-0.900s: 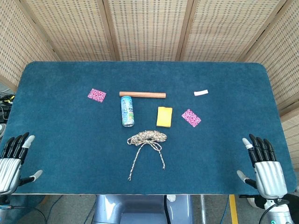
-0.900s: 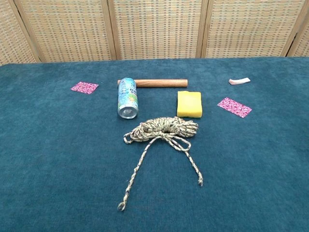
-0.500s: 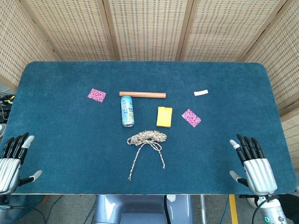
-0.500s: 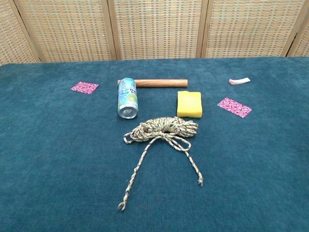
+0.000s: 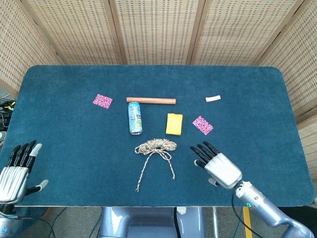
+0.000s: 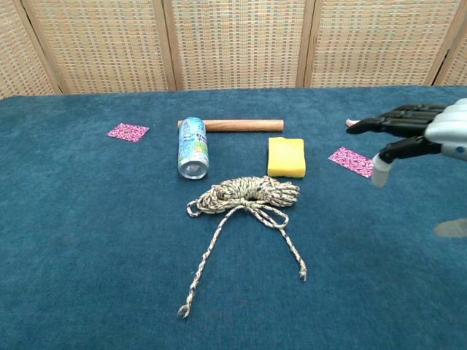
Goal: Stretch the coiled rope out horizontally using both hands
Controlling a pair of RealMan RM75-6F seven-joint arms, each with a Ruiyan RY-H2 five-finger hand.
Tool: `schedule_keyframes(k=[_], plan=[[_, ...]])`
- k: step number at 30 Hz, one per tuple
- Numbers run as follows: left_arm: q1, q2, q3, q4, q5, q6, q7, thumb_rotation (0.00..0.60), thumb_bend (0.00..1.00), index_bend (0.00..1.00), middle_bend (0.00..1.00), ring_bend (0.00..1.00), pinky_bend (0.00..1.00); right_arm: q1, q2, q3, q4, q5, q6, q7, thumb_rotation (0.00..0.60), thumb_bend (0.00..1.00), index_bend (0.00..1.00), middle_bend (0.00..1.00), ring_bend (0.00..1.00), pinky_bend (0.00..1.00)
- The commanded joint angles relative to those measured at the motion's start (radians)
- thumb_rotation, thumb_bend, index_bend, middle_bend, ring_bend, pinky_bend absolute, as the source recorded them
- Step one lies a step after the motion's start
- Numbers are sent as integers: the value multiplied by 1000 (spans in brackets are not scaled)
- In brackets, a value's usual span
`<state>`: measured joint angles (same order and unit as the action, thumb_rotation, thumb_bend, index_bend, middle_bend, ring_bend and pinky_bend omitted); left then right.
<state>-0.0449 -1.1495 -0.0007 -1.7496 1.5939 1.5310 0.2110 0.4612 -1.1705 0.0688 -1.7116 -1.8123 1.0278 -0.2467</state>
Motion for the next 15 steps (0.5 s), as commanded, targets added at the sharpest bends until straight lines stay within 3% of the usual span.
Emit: schedule_keyframes(k=[1, 9, 15], plan=[[-5, -6, -3, 3, -9, -10, 7, 600, 0, 0, 0, 0, 0, 67, -64, 21, 41, 8, -76, -36, 600, 178, 399, 0, 0, 0], [-8, -10, -6, 1, -22, -17, 20, 600, 0, 0, 0, 0, 0, 197, -205, 57, 91, 83, -232, -104, 600, 292, 442, 0, 0, 0], [-13, -13, -4, 5, -28, -27, 25, 600, 0, 0, 0, 0, 0, 254, -305, 58, 144, 133, -285, -174, 600, 299, 455, 0, 0, 0]])
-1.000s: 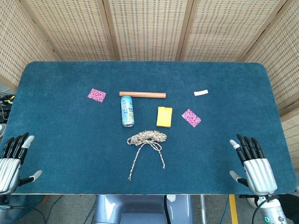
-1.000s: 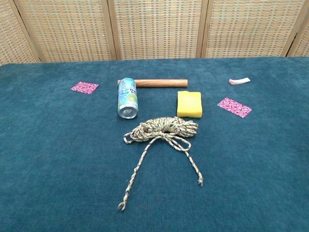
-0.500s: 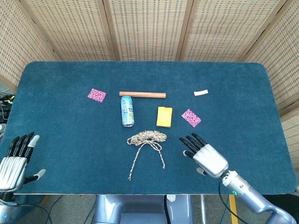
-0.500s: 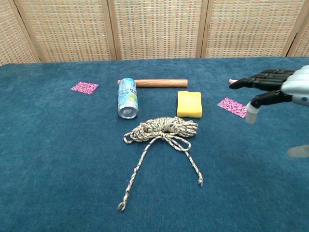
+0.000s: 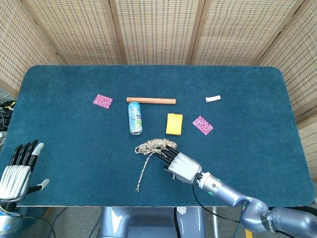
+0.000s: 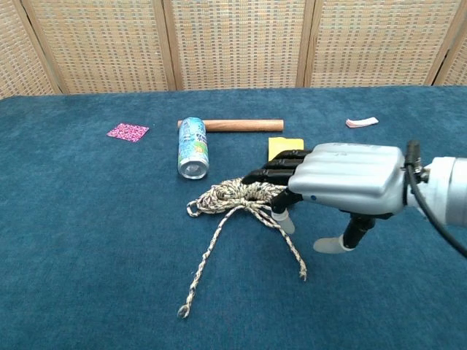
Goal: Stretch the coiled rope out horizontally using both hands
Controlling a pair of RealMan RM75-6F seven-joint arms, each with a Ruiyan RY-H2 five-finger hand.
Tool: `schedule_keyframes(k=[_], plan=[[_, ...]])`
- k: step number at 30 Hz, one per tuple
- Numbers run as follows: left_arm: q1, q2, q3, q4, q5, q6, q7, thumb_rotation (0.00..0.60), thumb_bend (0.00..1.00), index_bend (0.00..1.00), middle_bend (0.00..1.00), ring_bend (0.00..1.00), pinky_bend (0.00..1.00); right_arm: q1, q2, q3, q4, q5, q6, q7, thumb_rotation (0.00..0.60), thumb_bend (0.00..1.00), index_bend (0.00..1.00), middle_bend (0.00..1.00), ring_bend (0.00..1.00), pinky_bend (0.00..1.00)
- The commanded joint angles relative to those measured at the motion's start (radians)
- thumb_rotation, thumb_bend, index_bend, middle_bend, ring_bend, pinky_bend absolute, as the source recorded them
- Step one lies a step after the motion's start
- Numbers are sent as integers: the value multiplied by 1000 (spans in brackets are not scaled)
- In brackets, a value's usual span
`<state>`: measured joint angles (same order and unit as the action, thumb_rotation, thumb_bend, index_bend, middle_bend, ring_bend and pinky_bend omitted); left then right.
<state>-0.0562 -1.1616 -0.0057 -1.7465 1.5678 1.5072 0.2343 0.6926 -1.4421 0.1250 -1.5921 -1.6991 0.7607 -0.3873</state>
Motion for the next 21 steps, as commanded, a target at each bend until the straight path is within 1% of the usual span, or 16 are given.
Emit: schedule_keyframes(k=[1, 6, 9, 17, 21], plan=[[-3, -2, 1, 2, -4, -7, 2, 600, 0, 0, 0, 0, 0, 30, -50, 2, 31, 28, -22, -50, 600, 299, 456, 0, 0, 0], [-5, -1, 3, -1, -4, -10, 1, 600, 0, 0, 0, 0, 0, 44, -83, -4, 42, 79, -40, -91, 600, 299, 461, 0, 0, 0], [-5, 1, 3, -1, -4, -10, -4, 600, 0, 0, 0, 0, 0, 45, -94, -17, 54, 97, -35, -105, 600, 299, 463, 0, 0, 0], [-8, 1, 4, -1, -7, -14, -4, 600, 0, 0, 0, 0, 0, 48, -99, -66, 103, 87, -7, -131, 600, 299, 467, 0, 0, 0], [-9, -1, 6, -2, -6, -16, 3, 600, 0, 0, 0, 0, 0, 51, -103, -76, 114, 91, 4, -126, 600, 299, 468, 0, 0, 0]])
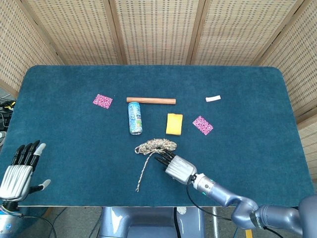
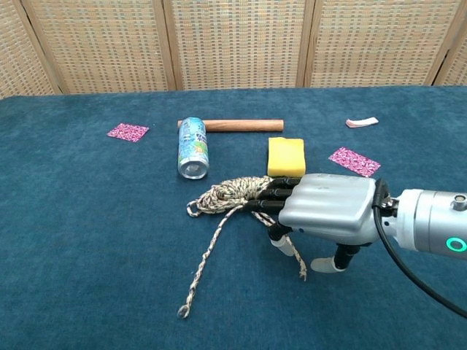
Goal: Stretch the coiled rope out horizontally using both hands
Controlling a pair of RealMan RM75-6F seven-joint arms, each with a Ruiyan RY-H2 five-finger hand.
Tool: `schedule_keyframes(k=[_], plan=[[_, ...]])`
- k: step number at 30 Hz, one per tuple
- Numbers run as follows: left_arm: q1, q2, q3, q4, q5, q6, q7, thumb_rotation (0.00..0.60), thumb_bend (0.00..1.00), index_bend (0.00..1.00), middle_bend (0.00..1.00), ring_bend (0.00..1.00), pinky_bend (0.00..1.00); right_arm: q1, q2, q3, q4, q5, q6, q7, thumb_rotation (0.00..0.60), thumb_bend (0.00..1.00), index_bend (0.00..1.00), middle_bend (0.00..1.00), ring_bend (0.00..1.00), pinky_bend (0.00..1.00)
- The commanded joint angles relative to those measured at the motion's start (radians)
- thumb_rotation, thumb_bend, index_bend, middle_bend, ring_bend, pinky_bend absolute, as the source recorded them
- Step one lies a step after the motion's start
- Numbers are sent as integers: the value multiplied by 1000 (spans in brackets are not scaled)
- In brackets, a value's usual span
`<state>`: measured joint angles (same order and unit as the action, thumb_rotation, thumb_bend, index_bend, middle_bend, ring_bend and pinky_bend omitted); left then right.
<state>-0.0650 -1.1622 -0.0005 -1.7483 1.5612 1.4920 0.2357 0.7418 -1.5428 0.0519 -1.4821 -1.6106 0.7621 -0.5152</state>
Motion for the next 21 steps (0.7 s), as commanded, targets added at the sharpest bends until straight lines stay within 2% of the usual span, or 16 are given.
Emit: schedule_keyframes(k=[1, 16, 21], plan=[[-1, -2, 1, 0, 0, -1, 4, 600, 0, 0, 0, 0, 0, 4, -3, -6, 8, 5, 4, 2, 600, 299, 468, 0, 0, 0], [-5, -5, 3, 0, -3, -7, 8, 600, 0, 0, 0, 0, 0, 22, -38, -32, 42, 35, 7, -31, 600, 302, 500, 0, 0, 0], [-6, -5, 4, 0, -4, -10, 9, 600, 0, 0, 0, 0, 0, 24, -42, -38, 48, 44, 10, -40, 600, 345, 529, 0, 0, 0]])
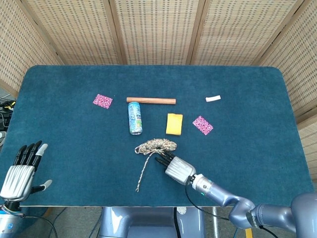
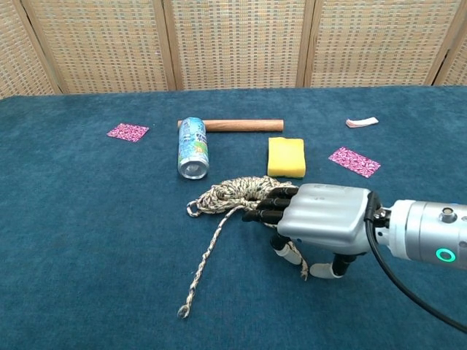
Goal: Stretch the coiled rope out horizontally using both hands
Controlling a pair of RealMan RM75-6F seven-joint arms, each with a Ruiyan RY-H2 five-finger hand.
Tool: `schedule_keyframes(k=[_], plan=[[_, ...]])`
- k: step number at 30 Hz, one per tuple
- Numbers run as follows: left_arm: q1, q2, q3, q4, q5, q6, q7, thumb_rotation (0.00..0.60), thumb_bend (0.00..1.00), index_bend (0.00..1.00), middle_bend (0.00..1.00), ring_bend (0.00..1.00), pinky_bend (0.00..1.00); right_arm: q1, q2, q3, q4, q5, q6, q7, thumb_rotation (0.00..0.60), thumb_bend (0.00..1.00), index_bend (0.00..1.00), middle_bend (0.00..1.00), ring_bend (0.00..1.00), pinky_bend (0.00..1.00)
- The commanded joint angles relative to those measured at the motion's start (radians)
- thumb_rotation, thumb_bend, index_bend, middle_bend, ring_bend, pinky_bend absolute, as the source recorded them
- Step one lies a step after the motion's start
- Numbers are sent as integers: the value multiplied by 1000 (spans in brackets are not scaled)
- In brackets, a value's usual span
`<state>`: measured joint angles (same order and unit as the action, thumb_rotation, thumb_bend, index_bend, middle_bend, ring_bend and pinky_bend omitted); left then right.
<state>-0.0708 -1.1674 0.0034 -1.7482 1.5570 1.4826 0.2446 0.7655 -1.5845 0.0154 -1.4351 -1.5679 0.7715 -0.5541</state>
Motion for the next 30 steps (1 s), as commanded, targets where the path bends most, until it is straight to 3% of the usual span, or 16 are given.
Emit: schedule_keyframes(k=[1, 10, 19, 27, 30], plan=[[-1, 0, 0, 0, -1, -1, 0, 600, 0, 0, 0, 0, 0, 1, 0, -4, 3, 4, 2, -2, 600, 354, 532, 0, 0, 0], [-2, -2, 2, -1, -2, -2, 5, 600, 0, 0, 0, 0, 0, -1, -8, -16, 17, 3, 28, 9, 600, 426, 567, 0, 0, 0], [-13, -9, 3, 9, 1, -19, 9, 600, 0, 0, 0, 0, 0, -17, 34, -29, 2, -55, 124, 64, 600, 444, 593, 13, 0, 0], [-118, -52, -21, 68, 85, -108, 89, 600, 0, 6, 0, 0, 0, -46, 97, -55, 26, -95, 197, 134, 600, 439, 601, 23, 0, 0], [-191, -90, -24, 130, 162, -163, 97, 600, 0, 120, 0, 0, 0, -54, 107, -61, 42, -98, 208, 145, 600, 433, 604, 25, 0, 0]])
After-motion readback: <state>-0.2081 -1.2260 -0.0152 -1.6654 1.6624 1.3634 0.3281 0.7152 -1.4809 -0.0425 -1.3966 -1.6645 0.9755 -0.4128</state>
